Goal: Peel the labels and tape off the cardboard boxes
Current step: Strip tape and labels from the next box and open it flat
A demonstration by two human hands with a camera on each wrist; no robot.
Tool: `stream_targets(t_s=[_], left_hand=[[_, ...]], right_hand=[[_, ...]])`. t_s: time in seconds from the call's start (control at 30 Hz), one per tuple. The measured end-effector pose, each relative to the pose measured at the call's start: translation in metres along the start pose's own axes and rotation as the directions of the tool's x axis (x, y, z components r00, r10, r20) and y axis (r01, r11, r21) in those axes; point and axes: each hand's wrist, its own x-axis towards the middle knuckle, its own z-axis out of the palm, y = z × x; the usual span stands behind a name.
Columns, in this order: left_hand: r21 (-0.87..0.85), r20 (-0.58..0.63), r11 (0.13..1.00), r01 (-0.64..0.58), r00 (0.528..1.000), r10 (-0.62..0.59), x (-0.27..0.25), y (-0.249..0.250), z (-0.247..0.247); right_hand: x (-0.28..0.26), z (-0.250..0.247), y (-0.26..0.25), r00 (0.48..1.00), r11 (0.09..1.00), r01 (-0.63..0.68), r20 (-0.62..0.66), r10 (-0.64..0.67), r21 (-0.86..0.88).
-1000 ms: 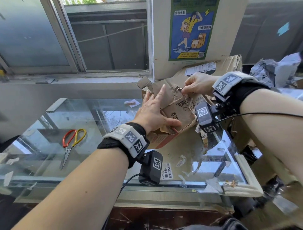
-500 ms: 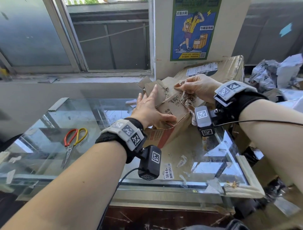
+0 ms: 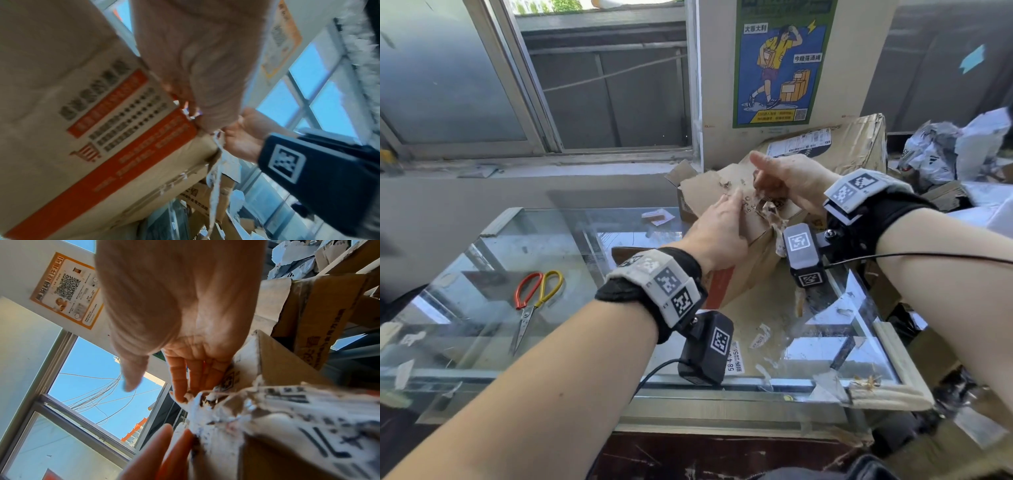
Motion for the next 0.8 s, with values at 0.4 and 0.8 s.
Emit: stream_targets(t_s=[0.4, 0.8], left_hand=[[0.289, 0.084, 0.957, 0.023, 0.995, -0.05, 0.015, -0.018, 0.016], [0.31, 0.106, 0.949, 0.059, 0.99, -0.096, 0.02, -0.021, 0.014]], right_hand=[[-0.002, -0.007, 0.01, 0.997, 0.999, -0.002, -0.081, 0.006, 0.046], [-0.015, -0.026, 0.001, 0.964, 0.967, -0.254, 0.079, 0.254, -0.022]])
